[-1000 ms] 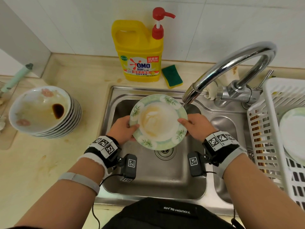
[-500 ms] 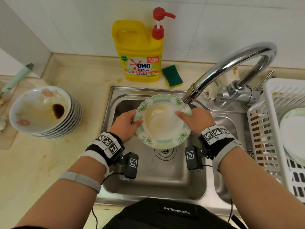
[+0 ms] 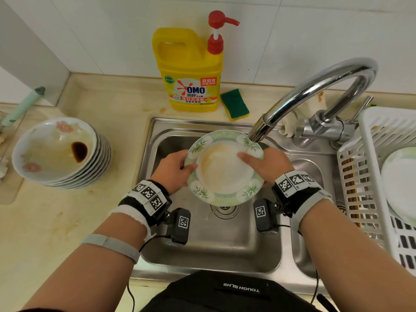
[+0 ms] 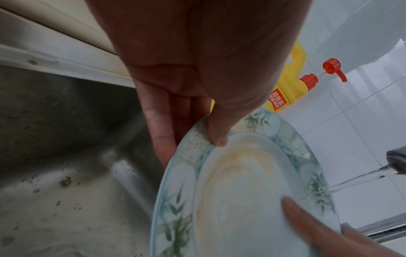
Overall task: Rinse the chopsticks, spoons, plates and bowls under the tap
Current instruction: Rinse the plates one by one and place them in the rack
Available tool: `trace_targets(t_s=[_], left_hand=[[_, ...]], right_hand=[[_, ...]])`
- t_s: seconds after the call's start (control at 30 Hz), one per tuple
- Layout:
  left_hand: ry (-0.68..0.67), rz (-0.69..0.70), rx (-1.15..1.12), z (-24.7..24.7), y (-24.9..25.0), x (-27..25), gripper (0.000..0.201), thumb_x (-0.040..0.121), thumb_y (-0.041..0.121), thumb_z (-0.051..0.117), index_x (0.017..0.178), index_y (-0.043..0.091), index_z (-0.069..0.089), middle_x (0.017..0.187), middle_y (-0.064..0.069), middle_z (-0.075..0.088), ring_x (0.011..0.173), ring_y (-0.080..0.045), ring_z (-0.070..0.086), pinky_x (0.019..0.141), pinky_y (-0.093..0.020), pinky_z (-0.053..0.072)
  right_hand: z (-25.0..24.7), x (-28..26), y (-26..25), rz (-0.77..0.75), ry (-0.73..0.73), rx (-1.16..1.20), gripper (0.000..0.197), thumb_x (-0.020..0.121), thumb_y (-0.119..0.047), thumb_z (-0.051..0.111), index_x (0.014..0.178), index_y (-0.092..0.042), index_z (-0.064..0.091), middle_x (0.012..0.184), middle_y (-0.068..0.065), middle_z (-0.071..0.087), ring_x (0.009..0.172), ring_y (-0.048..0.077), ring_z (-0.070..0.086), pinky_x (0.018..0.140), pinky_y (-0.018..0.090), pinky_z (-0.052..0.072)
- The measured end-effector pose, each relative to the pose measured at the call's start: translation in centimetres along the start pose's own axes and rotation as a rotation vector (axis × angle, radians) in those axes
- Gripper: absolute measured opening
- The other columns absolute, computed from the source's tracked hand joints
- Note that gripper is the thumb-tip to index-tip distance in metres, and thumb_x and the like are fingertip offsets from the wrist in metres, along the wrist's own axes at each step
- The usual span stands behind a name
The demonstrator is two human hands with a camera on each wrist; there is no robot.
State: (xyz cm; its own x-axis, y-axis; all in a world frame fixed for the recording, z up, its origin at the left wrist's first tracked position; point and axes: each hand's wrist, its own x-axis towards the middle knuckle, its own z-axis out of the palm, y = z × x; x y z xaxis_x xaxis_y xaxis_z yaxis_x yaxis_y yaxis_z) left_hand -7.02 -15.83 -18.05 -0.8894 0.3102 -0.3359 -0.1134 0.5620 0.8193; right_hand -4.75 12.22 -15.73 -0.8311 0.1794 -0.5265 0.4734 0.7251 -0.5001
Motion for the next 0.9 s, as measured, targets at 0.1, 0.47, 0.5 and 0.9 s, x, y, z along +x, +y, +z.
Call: trace_targets(t_s=[0.1, 0.47, 0.5, 0.9], left_hand=[[0.004, 0.008, 0.011, -0.2, -0.4, 0.2, 0.018, 0.098, 0.024, 0.062, 0.113, 0.03, 0.069, 0.102, 0.006, 0.076, 0.095, -0.016, 0.074, 0.073, -0.046, 0.064], [0.039, 0.046, 0.19, 0.0, 0.4, 0.7, 0.012, 0.099, 0.025, 0.061, 0.107, 0.024, 0.07, 0.096, 0.008, 0.073, 0.09, -0.011, 0.069, 0.079, -0.036, 0.059], [0.039, 0.047, 0.188, -0.1, 0.5, 0.7, 0.012, 0.099, 0.025, 0.061, 0.107, 0.024, 0.07, 0.096, 0.008, 0.073, 0.091, -0.012, 0.07, 0.079, -0.035, 0.059], [0.048, 0.036, 0.239, 0.0, 1.1, 0.5, 0.01, 0.1, 0.027, 0.06, 0.091, 0.025, 0.065, 0.082, 0.01, 0.068, 0.075, -0.002, 0.062, 0.063, -0.02, 0.044]], right_hand=[[0.0, 0.2, 0.5, -0.057, -0.055, -0.025, 0.041, 0.087, -0.054, 0.071, 0.091, -0.014, 0.072, 0.081, 0.007, 0.076, 0.071, 0.023, 0.075, 0.065, 0.043, 0.064], [0.2, 0.9, 0.1, 0.008, 0.056, -0.136, 0.078, 0.073, -0.091, 0.049, 0.08, -0.015, 0.065, 0.076, 0.006, 0.067, 0.074, 0.022, 0.067, 0.067, 0.035, 0.056], [0.2, 0.8, 0.2, -0.01, 0.05, -0.132, 0.069, 0.079, -0.084, 0.055, 0.079, -0.016, 0.065, 0.077, 0.005, 0.067, 0.075, 0.022, 0.066, 0.067, 0.035, 0.055], [0.2, 0.5, -0.1, -0.045, 0.035, -0.137, 0.066, 0.083, -0.082, 0.051, 0.071, -0.018, 0.063, 0.072, 0.003, 0.065, 0.074, 0.02, 0.064, 0.067, 0.034, 0.052]])
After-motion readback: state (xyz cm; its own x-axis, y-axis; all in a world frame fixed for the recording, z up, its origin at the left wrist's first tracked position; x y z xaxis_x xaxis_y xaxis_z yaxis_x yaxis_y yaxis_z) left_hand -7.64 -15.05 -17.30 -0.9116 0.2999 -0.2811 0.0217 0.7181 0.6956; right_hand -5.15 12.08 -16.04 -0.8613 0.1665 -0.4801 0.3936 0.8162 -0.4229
